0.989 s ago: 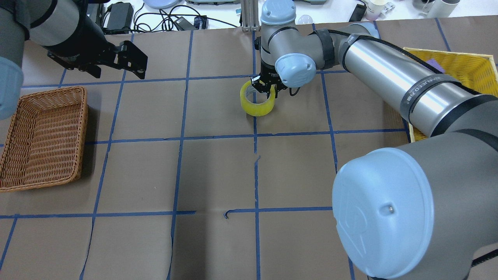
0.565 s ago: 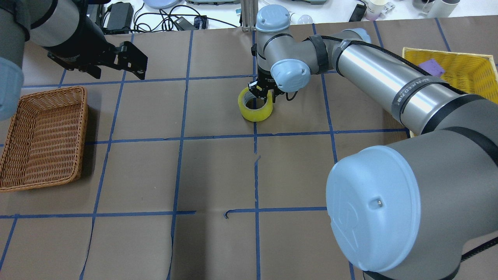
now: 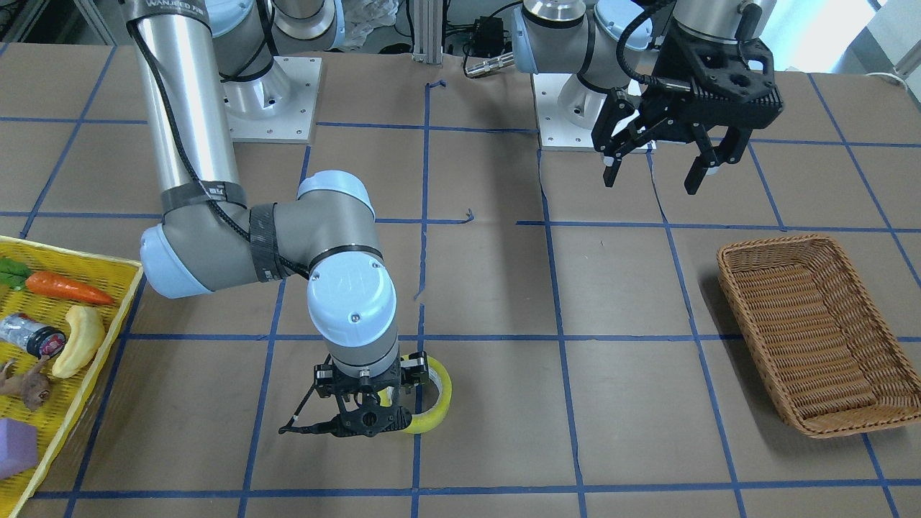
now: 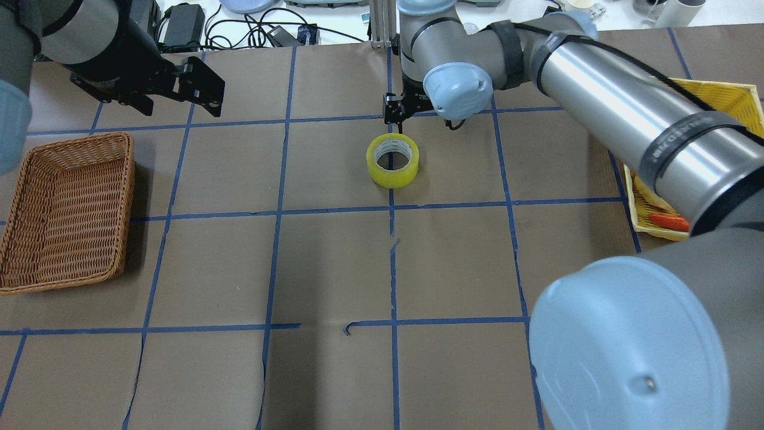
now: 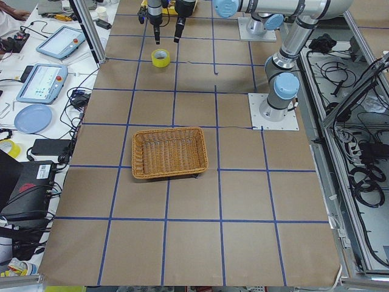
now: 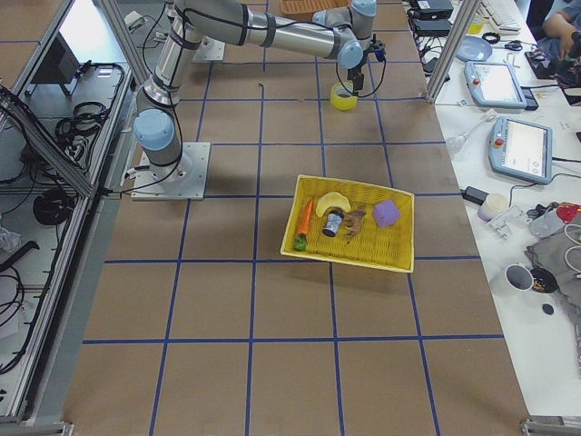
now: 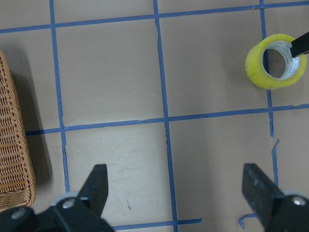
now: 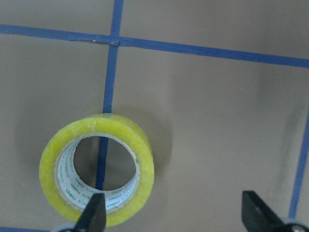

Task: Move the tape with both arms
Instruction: 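Raise the right gripper away while the left gripper reaches toward the tape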

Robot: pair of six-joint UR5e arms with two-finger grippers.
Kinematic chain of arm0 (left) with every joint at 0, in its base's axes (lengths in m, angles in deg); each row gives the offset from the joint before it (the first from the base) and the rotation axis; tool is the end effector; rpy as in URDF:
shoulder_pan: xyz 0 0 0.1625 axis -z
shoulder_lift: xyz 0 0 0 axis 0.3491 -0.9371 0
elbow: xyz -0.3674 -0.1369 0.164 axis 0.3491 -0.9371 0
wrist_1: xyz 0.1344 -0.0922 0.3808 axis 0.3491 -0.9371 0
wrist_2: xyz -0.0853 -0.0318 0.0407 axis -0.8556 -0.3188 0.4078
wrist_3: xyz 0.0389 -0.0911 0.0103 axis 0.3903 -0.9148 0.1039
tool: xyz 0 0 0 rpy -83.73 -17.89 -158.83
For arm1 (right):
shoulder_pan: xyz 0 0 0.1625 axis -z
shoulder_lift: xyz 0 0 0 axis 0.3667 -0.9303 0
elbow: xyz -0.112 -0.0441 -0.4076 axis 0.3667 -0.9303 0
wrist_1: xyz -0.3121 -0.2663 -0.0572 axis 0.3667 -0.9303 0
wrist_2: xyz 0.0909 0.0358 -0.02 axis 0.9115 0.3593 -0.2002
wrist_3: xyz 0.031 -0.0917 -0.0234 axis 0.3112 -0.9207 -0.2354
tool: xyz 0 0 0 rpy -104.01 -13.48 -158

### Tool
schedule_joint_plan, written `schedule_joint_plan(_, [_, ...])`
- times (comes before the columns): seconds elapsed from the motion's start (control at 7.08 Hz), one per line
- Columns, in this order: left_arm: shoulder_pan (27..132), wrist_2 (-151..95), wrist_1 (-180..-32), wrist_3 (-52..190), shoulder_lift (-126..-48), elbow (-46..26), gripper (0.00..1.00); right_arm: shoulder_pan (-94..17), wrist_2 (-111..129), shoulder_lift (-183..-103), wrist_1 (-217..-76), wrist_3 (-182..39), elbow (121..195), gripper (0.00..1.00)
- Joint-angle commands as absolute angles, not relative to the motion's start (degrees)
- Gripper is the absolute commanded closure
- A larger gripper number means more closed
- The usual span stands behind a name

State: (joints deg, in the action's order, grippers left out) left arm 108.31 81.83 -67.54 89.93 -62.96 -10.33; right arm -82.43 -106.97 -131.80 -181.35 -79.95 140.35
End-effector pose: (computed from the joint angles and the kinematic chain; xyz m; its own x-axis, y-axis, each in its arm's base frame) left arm -0.1183 -0.4864 0.5358 -0.9973 0.0739 -0.0005 0.0715 0.9624 -0.2621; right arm 0.2942 -0.6542 0.3181 -0.9942 -0.0986 0.0423 -0.1018 0.9914 -0.0825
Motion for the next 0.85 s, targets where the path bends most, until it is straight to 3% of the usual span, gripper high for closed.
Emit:
schedule_joint_plan(0.0, [108.24, 81.71, -68.16, 89.16, -67.80, -6.33, 0.00, -77.75, -109.86, -142.48, -170.26, -80.54, 140.40, 0.00])
schedule_joint_plan(0.42, [110.94, 80.74, -61.68, 84.52, -81.58, -4.05, 0.00, -72.80, -109.53, -155.60, -158.87, -80.54, 143.89, 0.00])
schedule_joint_plan(0.71, [118.05, 81.53, -60.34, 72.75, -92.21, 4.71, 0.00, -72.71, -109.09, -159.22, -161.98, -80.54, 149.87, 0.00])
